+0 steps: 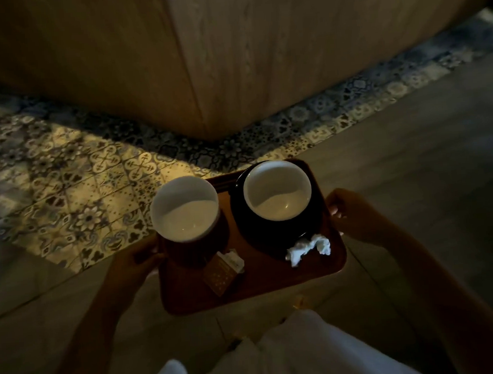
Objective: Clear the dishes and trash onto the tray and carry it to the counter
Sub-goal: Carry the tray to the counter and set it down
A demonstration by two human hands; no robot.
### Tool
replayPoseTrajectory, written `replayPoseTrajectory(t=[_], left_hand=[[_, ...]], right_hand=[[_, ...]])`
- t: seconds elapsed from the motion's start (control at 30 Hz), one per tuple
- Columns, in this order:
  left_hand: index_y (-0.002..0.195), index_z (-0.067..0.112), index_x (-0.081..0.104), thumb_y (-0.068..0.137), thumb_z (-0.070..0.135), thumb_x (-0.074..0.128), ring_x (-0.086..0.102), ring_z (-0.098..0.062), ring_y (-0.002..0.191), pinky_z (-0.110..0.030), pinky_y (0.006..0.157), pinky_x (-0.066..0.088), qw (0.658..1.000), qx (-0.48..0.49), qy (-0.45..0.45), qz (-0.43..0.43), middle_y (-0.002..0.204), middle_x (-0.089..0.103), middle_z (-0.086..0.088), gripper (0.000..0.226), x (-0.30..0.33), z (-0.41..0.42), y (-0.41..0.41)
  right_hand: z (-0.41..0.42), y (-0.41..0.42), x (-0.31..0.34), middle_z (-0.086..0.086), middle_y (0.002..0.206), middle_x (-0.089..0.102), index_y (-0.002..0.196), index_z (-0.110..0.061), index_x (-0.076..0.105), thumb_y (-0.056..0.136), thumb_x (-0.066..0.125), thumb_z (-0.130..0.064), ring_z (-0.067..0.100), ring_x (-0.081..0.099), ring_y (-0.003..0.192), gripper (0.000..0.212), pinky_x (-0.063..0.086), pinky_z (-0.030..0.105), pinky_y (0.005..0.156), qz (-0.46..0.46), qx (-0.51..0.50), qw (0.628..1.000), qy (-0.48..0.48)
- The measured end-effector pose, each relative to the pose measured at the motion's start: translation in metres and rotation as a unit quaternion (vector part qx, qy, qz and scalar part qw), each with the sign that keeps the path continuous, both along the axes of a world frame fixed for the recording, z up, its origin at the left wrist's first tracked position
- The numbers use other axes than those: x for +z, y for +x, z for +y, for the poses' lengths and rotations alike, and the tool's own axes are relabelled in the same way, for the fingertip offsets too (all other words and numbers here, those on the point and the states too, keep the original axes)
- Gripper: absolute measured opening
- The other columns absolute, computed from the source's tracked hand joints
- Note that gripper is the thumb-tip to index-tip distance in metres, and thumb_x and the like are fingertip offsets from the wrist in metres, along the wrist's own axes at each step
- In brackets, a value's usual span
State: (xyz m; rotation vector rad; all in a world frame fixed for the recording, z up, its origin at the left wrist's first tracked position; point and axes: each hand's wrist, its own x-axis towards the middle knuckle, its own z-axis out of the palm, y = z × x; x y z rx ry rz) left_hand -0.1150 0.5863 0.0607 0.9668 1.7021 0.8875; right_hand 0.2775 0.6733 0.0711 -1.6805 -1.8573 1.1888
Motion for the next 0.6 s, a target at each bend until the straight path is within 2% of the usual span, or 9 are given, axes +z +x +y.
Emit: replayPoseTrajectory(t=[0.1, 0.17, 0.27, 0.43, 0.53, 0.6], left_hand=[[0.120, 0.021, 0.052, 0.083, -0.008, 0.055, 0.060, 0.001, 0.081, -0.014, 0.058, 0.051, 1.000, -0.005, -0.005, -0.019, 0.101, 0.064, 0.003, 0.048, -0.003, 0.025, 0.042], [0.114, 0.023, 0.057, 0.082, -0.010, 0.054, 0.066, 0.000, 0.074, -0.013, 0.055, 0.052, 0.999, -0.006, -0.011, -0.035, 0.091, 0.070, 0.009, 0.046, -0.008, 0.045, 0.072], [0.093, 0.028, 0.065, 0.083, -0.008, 0.054, 0.068, 0.001, 0.074, -0.012, 0.055, 0.052, 0.999, -0.039, -0.016, -0.028, 0.075, 0.074, 0.020, 0.040, -0.009, 0.068, 0.102], [0.091, 0.033, 0.065, 0.083, -0.006, 0.056, 0.062, -0.005, 0.087, -0.024, 0.071, 0.050, 0.998, -0.060, -0.009, -0.031, 0.092, 0.067, 0.012, 0.041, -0.007, 0.111, 0.152], [0.101, 0.026, 0.063, 0.083, -0.006, 0.055, 0.061, -0.017, 0.094, -0.038, 0.085, 0.047, 0.996, -0.085, -0.012, -0.031, 0.099, 0.066, 0.001, 0.038, -0.003, 0.138, 0.172], [0.113, 0.021, 0.058, 0.083, -0.007, 0.054, 0.060, -0.023, 0.098, -0.040, 0.087, 0.047, 0.995, -0.096, -0.004, -0.024, 0.107, 0.064, -0.004, 0.041, -0.002, 0.160, 0.184]], right_hand=[[0.013, 0.045, 0.000, -0.002, 0.070, 0.058, 0.070, -0.028, 0.048, 0.077, 0.063, 0.005, 0.018, 0.058, 0.068, 0.037, 0.048, 0.029, 0.062, -0.015, -0.015, 1.000, 0.006], [0.024, 0.079, 0.002, 0.000, 0.070, 0.059, 0.070, -0.027, 0.048, 0.077, 0.063, 0.006, 0.019, 0.059, 0.067, 0.037, 0.047, 0.024, 0.059, -0.016, -0.021, 1.000, 0.008], [0.036, 0.112, 0.004, 0.002, 0.071, 0.059, 0.070, -0.026, 0.048, 0.078, 0.063, 0.006, 0.020, 0.059, 0.067, 0.036, 0.047, 0.024, 0.058, -0.020, -0.027, 0.999, 0.003], [0.059, 0.165, 0.006, 0.008, 0.077, 0.064, 0.072, -0.027, 0.050, 0.077, 0.065, 0.002, 0.025, 0.063, 0.072, 0.033, 0.053, 0.037, 0.063, -0.025, -0.056, 0.998, -0.007], [0.074, 0.184, 0.004, 0.002, 0.075, 0.063, 0.072, -0.030, 0.050, 0.077, 0.066, 0.000, 0.021, 0.063, 0.070, 0.034, 0.051, 0.030, 0.059, -0.026, -0.074, 0.997, -0.004], [0.087, 0.193, 0.002, -0.001, 0.073, 0.062, 0.071, -0.031, 0.049, 0.077, 0.067, -0.003, 0.018, 0.063, 0.068, 0.033, 0.049, 0.027, 0.057, -0.028, -0.084, 0.996, -0.002]])
